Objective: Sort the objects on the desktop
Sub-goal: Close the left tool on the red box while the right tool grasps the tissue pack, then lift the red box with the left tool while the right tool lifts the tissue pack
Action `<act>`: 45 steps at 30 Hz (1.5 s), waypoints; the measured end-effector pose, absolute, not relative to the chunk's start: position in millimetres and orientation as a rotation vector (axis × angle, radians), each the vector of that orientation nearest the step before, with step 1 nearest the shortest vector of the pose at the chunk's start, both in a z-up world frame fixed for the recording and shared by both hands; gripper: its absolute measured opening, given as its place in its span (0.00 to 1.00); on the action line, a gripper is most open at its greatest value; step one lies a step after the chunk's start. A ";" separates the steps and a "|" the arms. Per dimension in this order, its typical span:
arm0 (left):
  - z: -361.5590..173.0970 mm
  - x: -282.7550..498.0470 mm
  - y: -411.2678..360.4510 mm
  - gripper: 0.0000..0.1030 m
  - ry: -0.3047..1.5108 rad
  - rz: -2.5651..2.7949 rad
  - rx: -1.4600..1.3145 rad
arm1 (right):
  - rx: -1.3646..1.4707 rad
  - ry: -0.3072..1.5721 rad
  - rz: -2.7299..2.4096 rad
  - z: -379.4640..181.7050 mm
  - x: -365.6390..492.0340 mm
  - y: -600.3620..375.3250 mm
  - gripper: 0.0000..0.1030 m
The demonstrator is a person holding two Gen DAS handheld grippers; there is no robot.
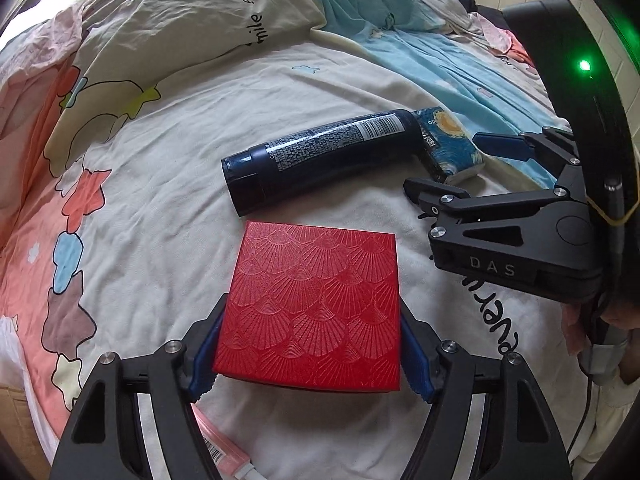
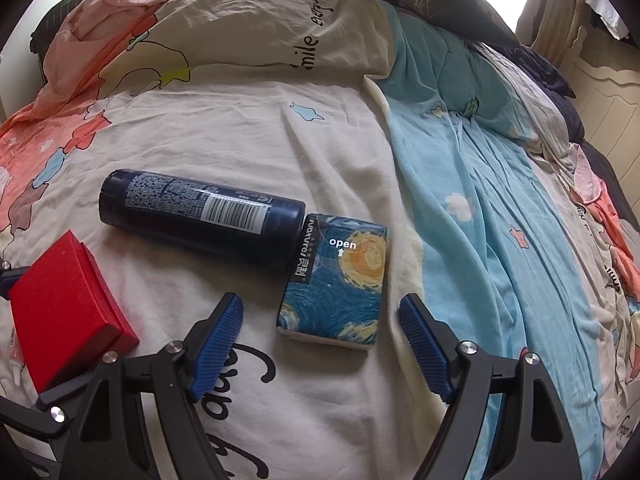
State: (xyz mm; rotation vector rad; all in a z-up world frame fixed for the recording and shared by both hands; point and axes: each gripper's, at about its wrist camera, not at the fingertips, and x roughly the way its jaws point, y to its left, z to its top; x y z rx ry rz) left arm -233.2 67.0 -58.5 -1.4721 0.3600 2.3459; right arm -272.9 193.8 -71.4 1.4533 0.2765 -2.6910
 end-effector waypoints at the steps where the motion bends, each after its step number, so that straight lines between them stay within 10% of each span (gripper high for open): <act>1: -57.9 -233.3 66.8 0.73 0.357 2.347 -1.473 | 1.458 0.247 -2.686 -71.3 -273.3 196.0 0.75; 6: -54.3 -232.0 67.3 0.73 0.341 2.356 -1.456 | 1.473 0.188 -2.693 -69.2 -271.3 202.5 0.43; 45: -55.1 -216.7 65.0 0.72 0.335 2.334 -1.477 | 1.147 -0.145 -2.611 -2.5 -203.2 236.5 0.42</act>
